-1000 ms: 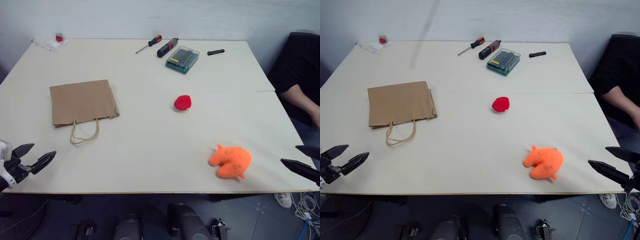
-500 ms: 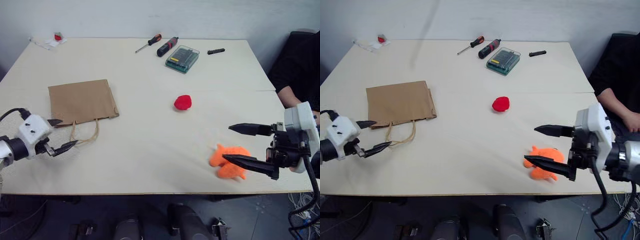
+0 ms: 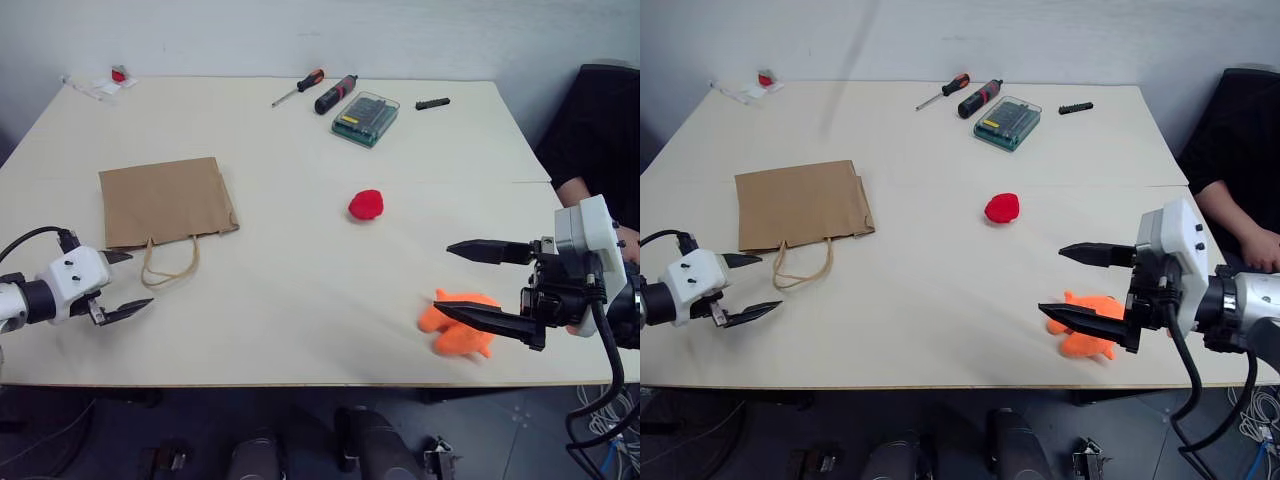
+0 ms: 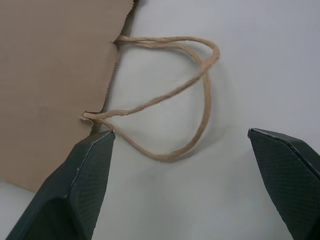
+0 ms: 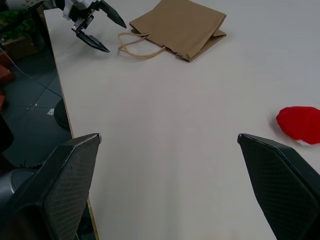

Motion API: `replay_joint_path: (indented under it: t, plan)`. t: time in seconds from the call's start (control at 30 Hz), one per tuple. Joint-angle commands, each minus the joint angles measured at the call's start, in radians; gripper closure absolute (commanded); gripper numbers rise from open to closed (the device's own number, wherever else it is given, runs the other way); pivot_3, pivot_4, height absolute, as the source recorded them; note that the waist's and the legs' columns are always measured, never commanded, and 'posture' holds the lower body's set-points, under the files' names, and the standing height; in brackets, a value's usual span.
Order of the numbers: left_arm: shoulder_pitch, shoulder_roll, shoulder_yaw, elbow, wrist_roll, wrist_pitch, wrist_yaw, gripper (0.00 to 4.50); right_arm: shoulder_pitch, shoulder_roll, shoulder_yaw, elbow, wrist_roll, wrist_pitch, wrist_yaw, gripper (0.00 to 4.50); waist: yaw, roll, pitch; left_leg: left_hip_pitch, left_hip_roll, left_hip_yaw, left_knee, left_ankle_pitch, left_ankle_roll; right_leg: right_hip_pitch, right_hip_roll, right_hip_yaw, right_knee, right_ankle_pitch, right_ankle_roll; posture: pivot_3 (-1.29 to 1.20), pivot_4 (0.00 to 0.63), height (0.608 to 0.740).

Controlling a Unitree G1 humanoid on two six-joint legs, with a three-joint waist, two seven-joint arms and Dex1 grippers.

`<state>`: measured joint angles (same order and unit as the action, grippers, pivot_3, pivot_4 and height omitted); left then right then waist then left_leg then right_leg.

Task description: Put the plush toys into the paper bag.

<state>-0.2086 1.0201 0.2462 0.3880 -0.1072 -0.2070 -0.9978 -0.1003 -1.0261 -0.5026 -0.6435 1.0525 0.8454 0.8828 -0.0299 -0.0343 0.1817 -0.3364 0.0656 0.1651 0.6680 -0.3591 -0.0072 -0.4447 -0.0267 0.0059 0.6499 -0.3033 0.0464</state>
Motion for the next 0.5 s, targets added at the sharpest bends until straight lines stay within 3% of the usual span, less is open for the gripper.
replay_joint_path:
  t: [0.03, 0.33, 0.43, 0.5]
  plan:
    - [-0.039, -0.014, -0.021, 0.03, 0.017, -0.033, 0.023, 0.41, -0.013, -0.021, -0.028, 0.001, 0.015, -0.008, -0.001, 0.0, 0.0, 0.0, 0.0, 0.0, 0.0, 0.0, 0.0, 0.0, 0.0, 0.0, 0.0, 0.0, 0.0, 0.0, 0.0, 0.0, 0.15, 0.74]
    - [-0.098, -0.024, -0.054, 0.055, -0.012, 0.031, -0.016, 2.99, -0.036, -0.01, -0.005, -0.013, 0.03, -0.003, -0.029, 0.0, -0.001, 0.0, 0.0, 0.0, 0.0, 0.0, 0.002, 0.0, 0.0, -0.001, 0.0, 0.0, 0.002, 0.0, 0.0, 0.0, 0.15, 0.74]
    - [-0.119, -0.026, -0.055, 0.019, -0.061, 0.142, -0.064, 4.07, -0.028, -0.001, 0.002, -0.021, 0.029, -0.006, -0.043, 0.0, -0.001, 0.0, 0.0, 0.0, 0.0, 0.0, 0.005, 0.0, 0.0, -0.001, 0.0, 0.0, 0.004, 0.0, 0.0, 0.0, 0.15, 0.74]
    - [-0.14, -0.03, -0.053, -0.011, -0.098, 0.223, -0.088, 4.45, -0.025, 0.005, 0.008, -0.027, 0.03, -0.007, -0.054, 0.0, -0.001, 0.0, 0.0, 0.0, 0.0, 0.0, 0.006, 0.0, 0.0, 0.0, 0.0, 0.0, 0.004, 0.0, 0.0, 0.0, 0.15, 0.74]
